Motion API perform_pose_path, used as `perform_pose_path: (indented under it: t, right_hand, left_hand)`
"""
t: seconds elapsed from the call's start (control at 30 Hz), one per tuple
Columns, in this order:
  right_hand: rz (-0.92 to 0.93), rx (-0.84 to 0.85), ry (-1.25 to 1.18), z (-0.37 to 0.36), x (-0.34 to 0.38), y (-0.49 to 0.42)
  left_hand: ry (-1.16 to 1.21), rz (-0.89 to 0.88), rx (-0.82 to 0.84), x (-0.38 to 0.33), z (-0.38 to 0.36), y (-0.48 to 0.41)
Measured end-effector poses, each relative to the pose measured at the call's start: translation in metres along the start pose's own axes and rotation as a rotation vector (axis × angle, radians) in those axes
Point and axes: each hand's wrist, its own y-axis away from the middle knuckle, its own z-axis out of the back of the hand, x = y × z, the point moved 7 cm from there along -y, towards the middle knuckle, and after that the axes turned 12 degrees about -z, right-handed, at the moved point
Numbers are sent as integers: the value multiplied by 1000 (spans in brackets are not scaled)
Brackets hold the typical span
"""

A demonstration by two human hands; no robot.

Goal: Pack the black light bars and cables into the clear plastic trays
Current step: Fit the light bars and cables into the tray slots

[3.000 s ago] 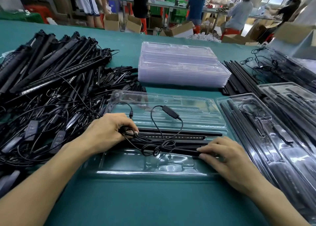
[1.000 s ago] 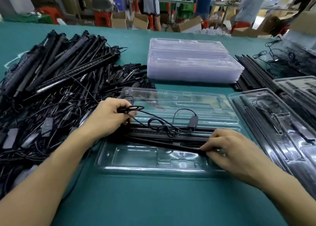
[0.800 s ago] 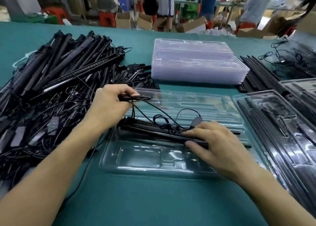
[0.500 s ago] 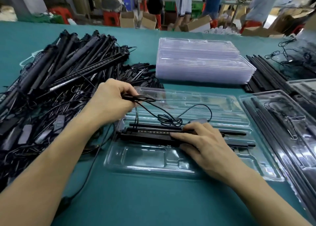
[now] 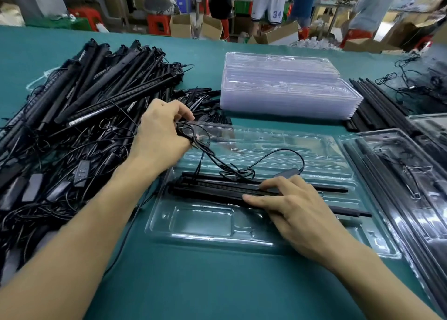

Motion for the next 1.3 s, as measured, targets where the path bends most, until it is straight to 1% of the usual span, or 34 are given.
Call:
perform_pose_path:
  t: [0.13,0.17,0.2,0.3,0.33,0.37,0.43,0.5,0.63,0.8,0.93,1.07,1.2,1.3]
  right_hand:
    - [-15,11,-13,-2,-8,2]
    - [-18,16,-19,-3,-10,3]
    - [-19,20,-23,-4,-12,2]
    - [-55,10,-72,-3,-16,2]
    - [-68,-1,-81,-3,-17,3]
    - [-82,-12,-82,-3,-17,4]
    - [-105,-25,-88,-4,-17,5]
    - [-104,-17,-91,-7,-13,5]
    - [-94,-1,-62,-8,-6,0]
    - [-131,8,-49,-10,-9,1]
    - [-103,-6,-116,-7,-17,4]
    - [-178,-97,-200,12,-52,0]
    - [-281,-8,-222,22,-87,-13]
    - [-249,-41,-195,30,-91,-18]
  left_hand:
    - [-192,84,-85,8,14,8]
    - [-207,115,-58,14,15,9]
    - [-198,148,11,21,13,9]
    - [-97,213,338,33,-3,15]
    - [-93,209,396,33,-7,18]
    - [-102,200,410,33,-8,19]
    - [-110,191,373,35,-7,19]
    - [-91,192,374,37,-8,20]
    - [-102,157,491,36,-16,21]
    - [-102,98,631,33,-28,29]
    - [15,32,689,32,-31,33]
    - [25,38,697,34,-33,34]
    - [-8,49,669,35,-34,35]
    - [-4,31,646,35,-34,37]
